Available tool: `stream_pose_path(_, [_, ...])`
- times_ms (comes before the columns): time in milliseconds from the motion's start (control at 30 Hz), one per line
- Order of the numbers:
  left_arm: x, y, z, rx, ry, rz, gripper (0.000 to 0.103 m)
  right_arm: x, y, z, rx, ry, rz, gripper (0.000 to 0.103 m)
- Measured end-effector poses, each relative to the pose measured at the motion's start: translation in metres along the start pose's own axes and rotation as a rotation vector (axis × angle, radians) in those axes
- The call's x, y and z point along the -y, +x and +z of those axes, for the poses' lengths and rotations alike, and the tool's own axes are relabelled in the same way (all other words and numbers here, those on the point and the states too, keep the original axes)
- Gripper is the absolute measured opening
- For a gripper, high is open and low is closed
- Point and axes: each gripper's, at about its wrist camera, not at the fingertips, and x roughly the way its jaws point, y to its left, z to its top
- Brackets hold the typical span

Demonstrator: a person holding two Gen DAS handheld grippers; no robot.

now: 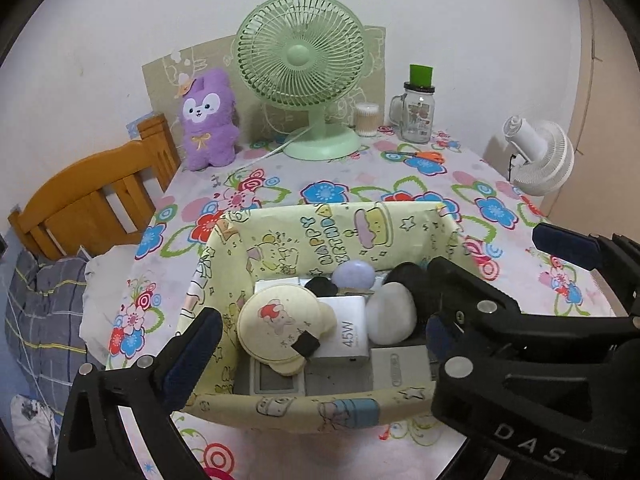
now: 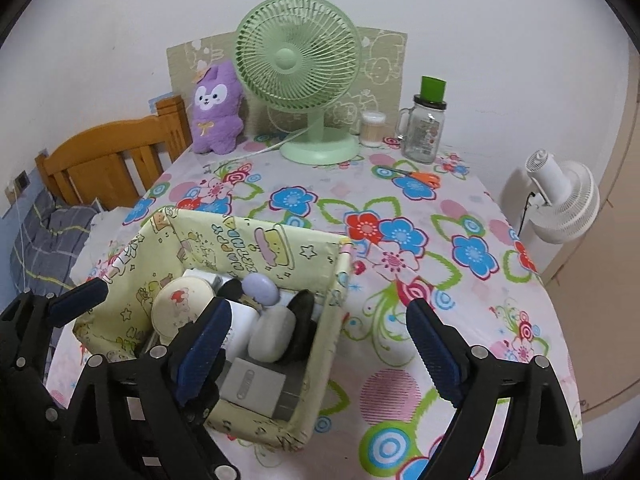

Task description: Organize rigid objects

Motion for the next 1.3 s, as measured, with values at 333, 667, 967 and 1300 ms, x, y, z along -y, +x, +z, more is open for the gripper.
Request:
stream_pose_path(333, [0.016, -0.013, 0.002, 0.016, -0.008, -0.025, 0.103, 0.028, -0.021, -0.008, 0.030, 0.050, -0.027, 0.096])
stream_pose_path(667, [0.034, -0.027, 0.005, 0.045, -0.004, -0.043, 0.103, 0.057, -0.040, -0.015, 0.055, 0.101, -0.047, 0.097])
stream_pose_path(967, [0.049, -0.041, 0.008, 0.075, -0.001, -0.065, 0.103, 0.081, -0.064, -0.020, 0.094, 0.120, -0.095, 0.098])
stream_pose_path(1300, [0.062, -0.065, 0.013, 0.138, 0.005, -0.078, 0.103, 0.107, -0.096, -0.025, 0.149, 0.168, -0.121, 0.100])
